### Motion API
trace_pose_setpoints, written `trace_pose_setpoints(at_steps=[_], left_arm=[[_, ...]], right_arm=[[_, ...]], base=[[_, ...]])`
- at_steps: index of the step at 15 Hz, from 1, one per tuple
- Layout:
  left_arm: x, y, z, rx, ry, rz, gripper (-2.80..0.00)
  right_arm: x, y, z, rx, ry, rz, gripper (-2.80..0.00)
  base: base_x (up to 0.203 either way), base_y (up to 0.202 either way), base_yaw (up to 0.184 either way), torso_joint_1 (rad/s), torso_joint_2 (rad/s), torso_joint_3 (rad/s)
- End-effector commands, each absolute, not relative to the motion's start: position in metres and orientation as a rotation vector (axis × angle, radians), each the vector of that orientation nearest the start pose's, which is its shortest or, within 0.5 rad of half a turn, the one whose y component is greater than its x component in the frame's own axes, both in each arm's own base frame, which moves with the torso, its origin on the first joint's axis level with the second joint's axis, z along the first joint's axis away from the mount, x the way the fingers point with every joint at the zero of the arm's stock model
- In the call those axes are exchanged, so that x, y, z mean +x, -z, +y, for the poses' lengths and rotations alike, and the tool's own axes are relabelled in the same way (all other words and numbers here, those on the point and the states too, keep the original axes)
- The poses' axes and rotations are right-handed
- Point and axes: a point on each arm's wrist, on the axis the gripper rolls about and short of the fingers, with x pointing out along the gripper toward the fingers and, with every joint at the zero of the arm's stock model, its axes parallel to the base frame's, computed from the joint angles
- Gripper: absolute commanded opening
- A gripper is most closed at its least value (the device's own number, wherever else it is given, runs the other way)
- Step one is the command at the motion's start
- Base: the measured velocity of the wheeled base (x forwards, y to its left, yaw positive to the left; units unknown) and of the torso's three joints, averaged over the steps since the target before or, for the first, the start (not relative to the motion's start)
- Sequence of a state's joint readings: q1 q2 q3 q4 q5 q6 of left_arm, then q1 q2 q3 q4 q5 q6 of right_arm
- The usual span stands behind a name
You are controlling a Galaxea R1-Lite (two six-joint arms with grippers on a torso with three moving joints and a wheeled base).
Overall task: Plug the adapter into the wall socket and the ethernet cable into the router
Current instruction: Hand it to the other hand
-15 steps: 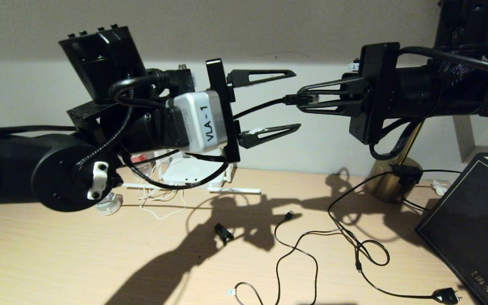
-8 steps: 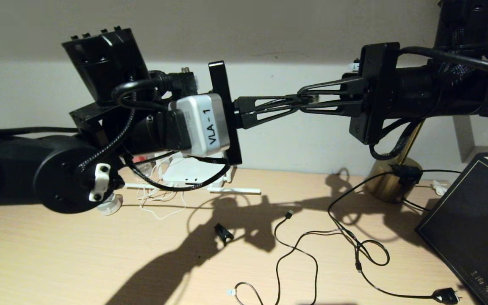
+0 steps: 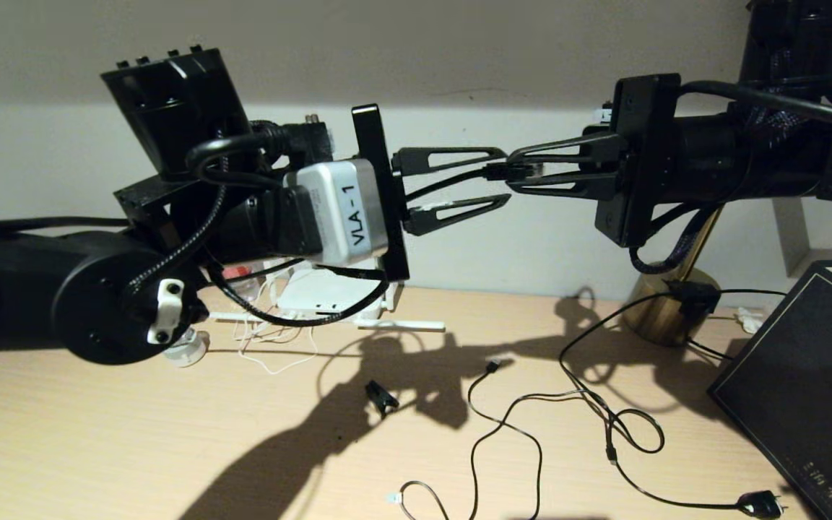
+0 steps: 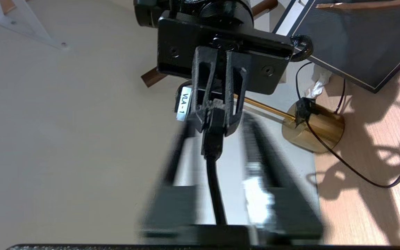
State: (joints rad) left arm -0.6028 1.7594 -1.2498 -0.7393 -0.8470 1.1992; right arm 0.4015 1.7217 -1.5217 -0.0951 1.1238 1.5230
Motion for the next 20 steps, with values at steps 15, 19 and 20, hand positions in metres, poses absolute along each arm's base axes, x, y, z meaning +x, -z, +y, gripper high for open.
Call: trace_pose_setpoints(at_steps=[15,19,20], left_arm=[[0.2752,-0.2981,-0.2018,1.012,1.078,-1.098,-2.8],[0.2749,-0.2981,-0.2022,1.012,1.078,-1.098,-2.8],[0.275,-0.2976,-0.2029,1.011,1.081,-1.097,-2.8]], right_arm=[[0.2814,-0.3262,0.1417,1.236,-1.121,1.247,-2.8],[0.2812,-0.3262,0.1422,1.235,-1.122,1.248,-2.8],[0.2814,-0.3258,0.1423,1.236,-1.121,1.25,-2.8]], base=[[0.0,0.0,0.0,0.0,0.0,0.0],[0.0,0.0,0.0,0.0,0.0,0.0],[0.0,0.0,0.0,0.0,0.0,0.0]])
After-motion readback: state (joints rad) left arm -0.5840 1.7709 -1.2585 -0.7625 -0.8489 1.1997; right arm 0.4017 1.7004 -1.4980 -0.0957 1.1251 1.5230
